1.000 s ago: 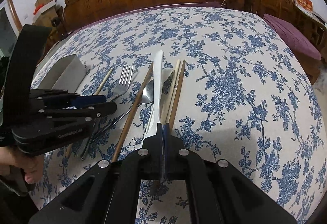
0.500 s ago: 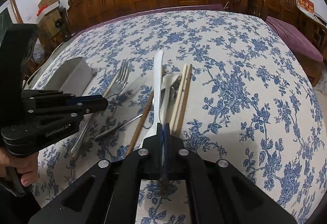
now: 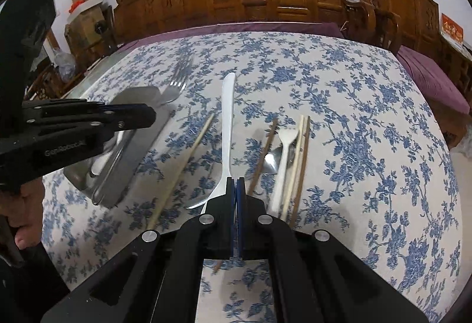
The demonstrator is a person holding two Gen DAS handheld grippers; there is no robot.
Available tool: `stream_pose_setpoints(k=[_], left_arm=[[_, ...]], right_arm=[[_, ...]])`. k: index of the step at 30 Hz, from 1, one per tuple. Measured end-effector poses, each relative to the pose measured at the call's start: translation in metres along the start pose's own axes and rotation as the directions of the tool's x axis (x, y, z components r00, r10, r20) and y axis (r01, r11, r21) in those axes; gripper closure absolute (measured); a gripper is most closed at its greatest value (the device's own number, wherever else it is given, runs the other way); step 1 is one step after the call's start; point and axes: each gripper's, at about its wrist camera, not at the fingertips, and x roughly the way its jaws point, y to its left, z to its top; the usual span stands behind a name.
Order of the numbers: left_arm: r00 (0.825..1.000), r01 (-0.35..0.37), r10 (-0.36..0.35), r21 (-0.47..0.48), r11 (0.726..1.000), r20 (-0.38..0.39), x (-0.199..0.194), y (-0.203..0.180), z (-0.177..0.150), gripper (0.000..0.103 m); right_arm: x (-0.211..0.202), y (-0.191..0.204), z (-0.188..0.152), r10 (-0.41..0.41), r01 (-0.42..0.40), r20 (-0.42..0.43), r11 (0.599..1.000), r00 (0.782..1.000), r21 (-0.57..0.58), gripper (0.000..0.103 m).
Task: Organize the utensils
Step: 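Carry the metal fork with the left tool while the right tool carries the knife toward the tray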
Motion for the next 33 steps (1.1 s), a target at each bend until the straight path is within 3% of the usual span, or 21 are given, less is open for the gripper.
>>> stream_pose_setpoints(k=[12,23,33], left_arm=[[0.998,-0.054,0.055,-0.031,0.998,0.028,-0.031,0.043,-0.007,0.097],[0.993,-0.114,0.114,-0.081,0.99,-0.01,-0.021,0.092,-0.021,0.097],[0.993,-0.12,0.117,-0.13,0.984,-0.035,-0.001,0.123,-0.031,0.097]], right_arm=[[-0.003,0.05,0.017,0.034,-0.033,0.015,0.997,0.999,-0.065,0.101],[0.004,0.076,0.025,0.057,-0.056,0.009,0.995,0.998,-0.089,0.101],[0.011,0.09,0.028,0.061,-0.061,-0.004,0.993,0.998,-0.106,0.101]])
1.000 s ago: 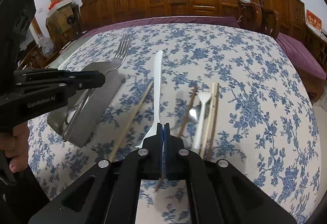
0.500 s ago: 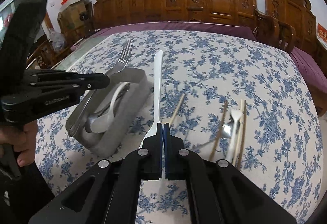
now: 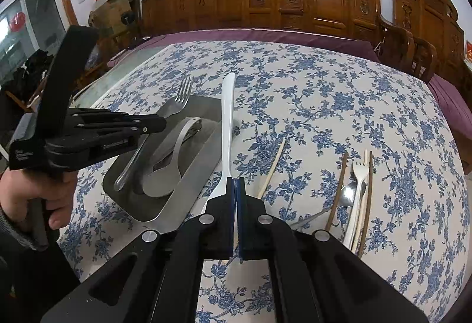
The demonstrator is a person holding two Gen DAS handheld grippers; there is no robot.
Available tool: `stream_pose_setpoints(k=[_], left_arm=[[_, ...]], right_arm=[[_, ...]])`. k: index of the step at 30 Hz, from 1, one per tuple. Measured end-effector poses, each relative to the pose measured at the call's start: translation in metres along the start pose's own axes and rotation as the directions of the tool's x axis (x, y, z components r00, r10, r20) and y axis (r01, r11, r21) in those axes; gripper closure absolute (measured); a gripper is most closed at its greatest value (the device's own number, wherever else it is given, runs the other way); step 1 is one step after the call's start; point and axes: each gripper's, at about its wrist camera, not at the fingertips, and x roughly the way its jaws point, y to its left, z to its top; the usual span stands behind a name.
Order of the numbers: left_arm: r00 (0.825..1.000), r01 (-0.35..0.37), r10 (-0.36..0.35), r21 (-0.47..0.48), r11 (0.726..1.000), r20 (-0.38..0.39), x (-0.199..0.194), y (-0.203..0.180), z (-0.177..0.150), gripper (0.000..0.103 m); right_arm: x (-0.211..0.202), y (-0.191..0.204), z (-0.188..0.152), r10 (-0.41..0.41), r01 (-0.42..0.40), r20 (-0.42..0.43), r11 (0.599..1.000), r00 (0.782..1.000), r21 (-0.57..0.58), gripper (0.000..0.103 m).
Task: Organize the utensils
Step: 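Carry the metal fork with the left tool while the right tool carries the knife toward the tray, then open the left tool to drop the fork in the tray while the right tool lowers the knife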
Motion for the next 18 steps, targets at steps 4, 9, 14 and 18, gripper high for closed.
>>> stream_pose_setpoints(k=[4,9,14,18], left_arm=[[1.0,0.001,-0.001,-0.002,1.0,-0.014,0.008,0.005,-0.002,0.097],[0.999,0.01,-0.01,0.001,1.0,-0.034,0.014,0.006,-0.009,0.097],[1.0,0.01,-0.01,-0.001,1.0,-0.028,0.012,0.012,-0.014,0.097],[1.0,0.004,-0.004,0.008,1.0,-0.005,0.002,0.017,-0.015,0.097]], right_arm=[[0.006,0.003,0.001,0.002,-0.002,-0.01,1.0,1.0,-0.005,0.101],[0.012,0.009,0.003,0.005,-0.005,-0.019,1.0,1.0,-0.011,0.101],[0.017,0.019,0.006,0.01,-0.01,-0.027,1.0,1.0,-0.027,0.101],[0.022,0.029,0.008,0.014,-0.016,-0.034,0.999,0.999,-0.039,0.101]])
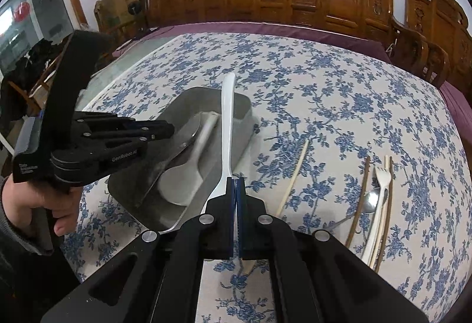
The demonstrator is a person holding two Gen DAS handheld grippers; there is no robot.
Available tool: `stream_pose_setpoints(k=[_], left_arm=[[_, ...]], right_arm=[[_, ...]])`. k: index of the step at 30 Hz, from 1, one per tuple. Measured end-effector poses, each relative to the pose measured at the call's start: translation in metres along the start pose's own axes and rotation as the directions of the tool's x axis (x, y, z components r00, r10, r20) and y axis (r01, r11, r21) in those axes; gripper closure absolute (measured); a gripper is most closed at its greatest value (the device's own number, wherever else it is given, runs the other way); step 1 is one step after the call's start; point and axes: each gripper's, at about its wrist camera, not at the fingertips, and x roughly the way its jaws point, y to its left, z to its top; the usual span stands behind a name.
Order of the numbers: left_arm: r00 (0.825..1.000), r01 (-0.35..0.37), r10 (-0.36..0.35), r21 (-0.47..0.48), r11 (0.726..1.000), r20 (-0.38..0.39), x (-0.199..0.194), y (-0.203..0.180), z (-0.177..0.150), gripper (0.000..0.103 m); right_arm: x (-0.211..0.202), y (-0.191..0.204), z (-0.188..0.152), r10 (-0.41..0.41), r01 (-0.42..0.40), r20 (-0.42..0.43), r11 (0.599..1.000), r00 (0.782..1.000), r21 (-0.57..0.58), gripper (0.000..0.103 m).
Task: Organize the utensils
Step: 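Open the left tool to drop the fork in the tray while the right tool lowers the knife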
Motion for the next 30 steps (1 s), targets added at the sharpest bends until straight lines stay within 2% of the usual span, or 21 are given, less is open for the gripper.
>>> stream_pose_setpoints(k=[15,30], left_arm=[[0.996,-0.031,0.029,0.022,0.999,0.08,-0.052,0.028,-0.006,0.097],[0.993,-0.043,0.043,-0.006,0.999,0.108,-0.077,0.054,-0.025,0.096]], right_arm=[[0.032,0.042,0.017,0.031,-0.031,-0.013,1.0,0.999,-0.001,0.101],[0.072,0.064,0.019,0.033,-0.029,-0.06,0.997,0.998,0.069,0.101]])
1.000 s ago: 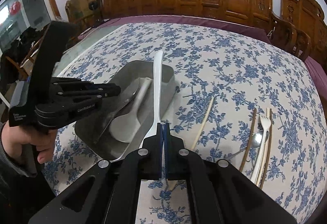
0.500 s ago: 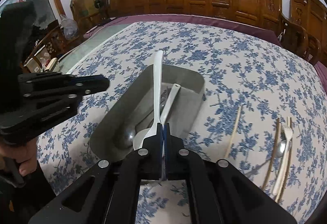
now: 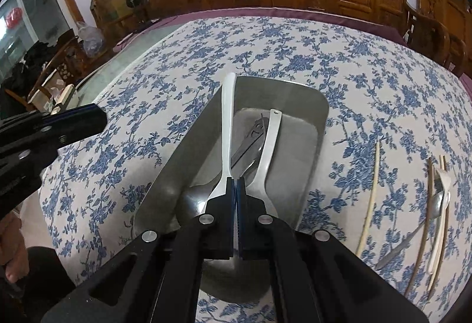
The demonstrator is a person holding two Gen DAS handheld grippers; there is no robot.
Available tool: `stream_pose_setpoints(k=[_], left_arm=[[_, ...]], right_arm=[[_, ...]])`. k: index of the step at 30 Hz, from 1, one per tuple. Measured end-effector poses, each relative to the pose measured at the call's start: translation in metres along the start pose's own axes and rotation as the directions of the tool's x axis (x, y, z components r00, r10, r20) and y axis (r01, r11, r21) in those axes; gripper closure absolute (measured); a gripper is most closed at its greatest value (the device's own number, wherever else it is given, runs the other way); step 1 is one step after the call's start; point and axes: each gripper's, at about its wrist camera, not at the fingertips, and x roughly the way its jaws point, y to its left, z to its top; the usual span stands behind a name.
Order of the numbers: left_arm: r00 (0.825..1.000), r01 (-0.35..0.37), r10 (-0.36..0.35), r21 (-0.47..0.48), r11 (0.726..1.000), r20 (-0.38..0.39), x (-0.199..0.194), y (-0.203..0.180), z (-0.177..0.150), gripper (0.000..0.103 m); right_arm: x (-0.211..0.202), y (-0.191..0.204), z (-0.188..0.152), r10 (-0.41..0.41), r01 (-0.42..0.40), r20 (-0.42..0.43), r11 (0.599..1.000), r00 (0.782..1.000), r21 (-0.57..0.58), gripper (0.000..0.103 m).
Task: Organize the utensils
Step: 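Open the left tool to drop the fork in the tray while the right tool lowers the knife, then open the right tool to release the white knife in the tray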
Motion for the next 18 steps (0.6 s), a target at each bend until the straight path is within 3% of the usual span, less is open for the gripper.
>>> stream_pose_setpoints(k=[18], left_arm=[[1.0,-0.009,0.009,0.004,1.0,0.008,-0.009,0.004,-0.004,0.095]], right_arm=[[0.011,0.017,-0.006,0.063,-0.062,-0.028,0.998,0.998,0.012,0.1]])
